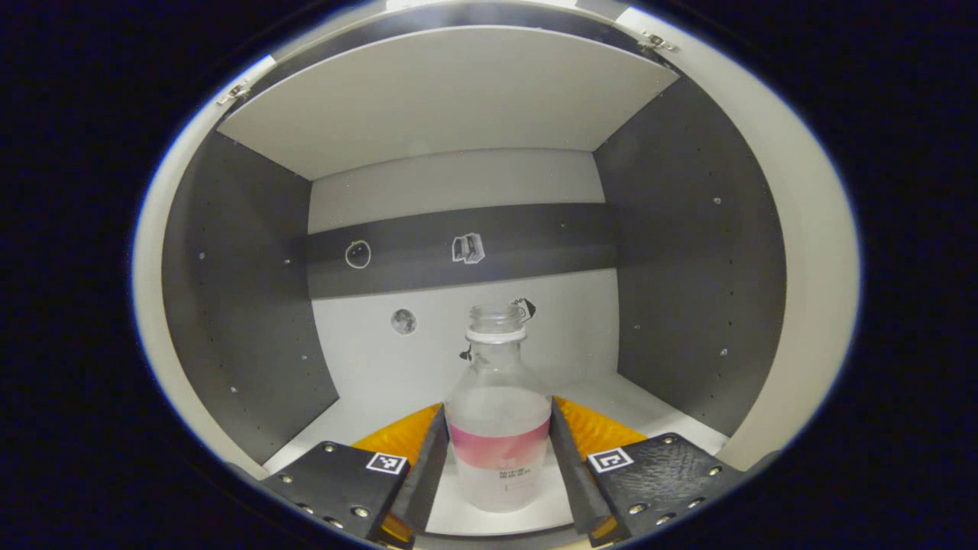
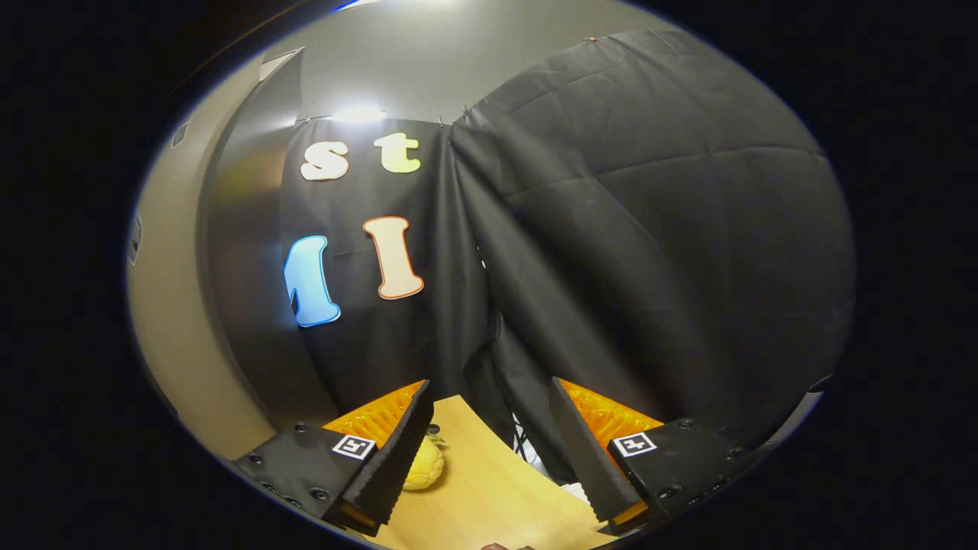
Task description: Grasp the bottle in the cabinet with the left hand and place it on the coaster, then close the right door with the right hand and the left door with the left hand.
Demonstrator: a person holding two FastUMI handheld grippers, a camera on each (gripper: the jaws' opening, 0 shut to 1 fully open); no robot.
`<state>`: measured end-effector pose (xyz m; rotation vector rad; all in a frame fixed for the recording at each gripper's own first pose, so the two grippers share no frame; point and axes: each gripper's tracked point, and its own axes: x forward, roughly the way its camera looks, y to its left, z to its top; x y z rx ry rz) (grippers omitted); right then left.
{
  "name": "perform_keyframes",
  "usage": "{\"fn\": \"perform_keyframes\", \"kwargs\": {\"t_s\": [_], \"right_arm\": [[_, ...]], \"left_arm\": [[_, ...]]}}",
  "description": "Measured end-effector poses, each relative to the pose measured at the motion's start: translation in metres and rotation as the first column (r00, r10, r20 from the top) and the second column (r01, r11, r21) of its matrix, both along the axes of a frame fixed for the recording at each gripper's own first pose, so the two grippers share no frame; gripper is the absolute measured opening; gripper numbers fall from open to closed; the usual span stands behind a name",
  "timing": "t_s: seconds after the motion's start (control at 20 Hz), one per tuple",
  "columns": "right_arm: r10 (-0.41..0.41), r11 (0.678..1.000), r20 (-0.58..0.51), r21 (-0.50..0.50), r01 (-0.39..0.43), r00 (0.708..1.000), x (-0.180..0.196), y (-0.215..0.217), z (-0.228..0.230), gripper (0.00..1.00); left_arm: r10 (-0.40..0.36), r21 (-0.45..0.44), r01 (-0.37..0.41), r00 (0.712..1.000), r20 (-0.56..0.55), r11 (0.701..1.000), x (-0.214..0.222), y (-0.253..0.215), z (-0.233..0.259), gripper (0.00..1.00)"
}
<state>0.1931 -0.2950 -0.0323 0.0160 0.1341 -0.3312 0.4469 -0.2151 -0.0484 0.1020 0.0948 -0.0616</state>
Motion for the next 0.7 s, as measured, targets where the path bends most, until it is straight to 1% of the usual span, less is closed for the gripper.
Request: {"fn": "perform_keyframes", "kwargs": {"t_s": [0.05,0.1,0.15,0.35,0.45,0.5,0.55,0.6,0.7], "right_arm": [[0.008,1.0,-0.004,0.009,-0.008,1.0,0.002,0.0,-0.001,0.97],[0.015,1.0,-0.008,0.017,-0.015,1.0,0.002,-0.001,-0.003,0.92],[0.02,1.0,-0.002,0.024,-0.02,1.0,0.001,-0.001,-0.001,0.97],[0.027,0.999,0.046,0.033,-0.028,0.999,-0.013,0.0,0.003,0.97],[0.039,0.998,0.047,0.045,-0.041,0.998,-0.022,0.007,0.001,0.97],[0.046,0.997,0.038,0.055,-0.048,0.998,-0.033,0.011,0.0,0.97],[0.058,0.996,0.036,0.064,-0.06,0.998,-0.043,0.015,0.001,0.97],[0.072,0.995,0.044,0.064,-0.074,0.996,-0.054,0.018,0.005,0.97],[0.097,0.994,0.05,0.051,-0.1,0.994,-0.07,0.022,0.012,0.97]], "left_arm": [[0.0,0.0,0.0,1.0,0.0,1.0,-0.007,-0.002,0.003,0.71],[-0.004,-0.001,0.004,1.0,0.001,1.0,-0.014,-0.004,0.008,0.71],[-0.009,-0.003,0.009,1.0,0.005,1.0,-0.023,-0.004,0.013,0.71],[-0.033,-0.019,0.034,0.999,0.043,0.999,-0.075,0.004,0.043,0.71],[-0.035,-0.032,0.037,0.998,0.061,0.999,-0.108,0.012,0.056,0.7],[-0.024,-0.022,0.026,0.997,0.07,0.999,-0.127,0.018,0.064,0.7],[-0.016,-0.004,0.017,0.997,0.078,1.0,-0.146,0.024,0.068,0.78],[-0.007,0.017,0.006,0.996,0.088,1.0,-0.165,0.027,0.073,0.7],[0.013,0.052,-0.018,0.996,0.09,0.998,-0.204,0.038,0.083,0.7]]}}
